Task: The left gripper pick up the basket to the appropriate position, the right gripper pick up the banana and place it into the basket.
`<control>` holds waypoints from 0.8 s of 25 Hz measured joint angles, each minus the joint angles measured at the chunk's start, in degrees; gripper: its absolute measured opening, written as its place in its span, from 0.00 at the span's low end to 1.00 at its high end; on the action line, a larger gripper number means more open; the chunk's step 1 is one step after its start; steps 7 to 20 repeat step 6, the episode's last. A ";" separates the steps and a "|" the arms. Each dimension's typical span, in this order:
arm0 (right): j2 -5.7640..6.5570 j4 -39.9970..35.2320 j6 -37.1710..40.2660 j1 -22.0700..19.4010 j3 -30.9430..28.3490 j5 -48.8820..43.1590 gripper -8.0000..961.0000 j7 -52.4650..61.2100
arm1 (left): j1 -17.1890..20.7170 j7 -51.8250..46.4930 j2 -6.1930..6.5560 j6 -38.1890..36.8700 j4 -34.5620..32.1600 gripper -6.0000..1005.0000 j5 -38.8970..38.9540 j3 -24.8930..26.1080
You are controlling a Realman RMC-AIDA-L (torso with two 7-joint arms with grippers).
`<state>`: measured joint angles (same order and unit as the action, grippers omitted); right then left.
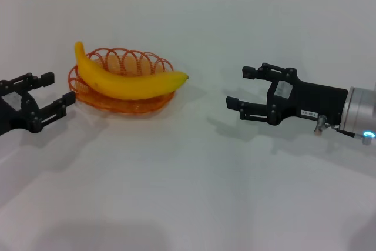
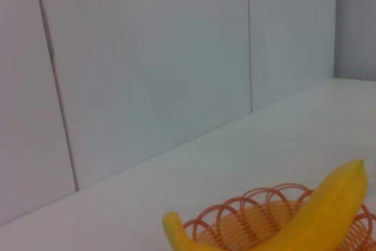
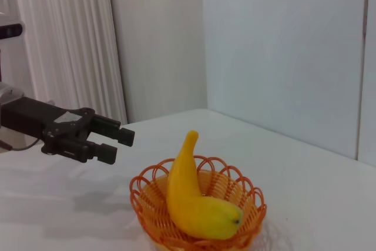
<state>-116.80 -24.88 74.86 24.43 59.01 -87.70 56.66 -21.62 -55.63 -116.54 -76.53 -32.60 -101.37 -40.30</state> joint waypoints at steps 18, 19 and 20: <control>0.00 0.02 0.04 0.00 -0.04 0.02 0.86 -0.03 | 0.00 0.00 0.00 -0.02 0.08 0.62 -0.09 -0.11; 0.00 0.02 0.04 0.00 -0.04 0.02 0.86 -0.03 | 0.00 0.00 0.00 -0.02 0.08 0.62 -0.09 -0.11; 0.00 0.02 0.04 0.00 -0.04 0.02 0.86 -0.03 | 0.00 0.00 0.00 -0.02 0.08 0.62 -0.09 -0.11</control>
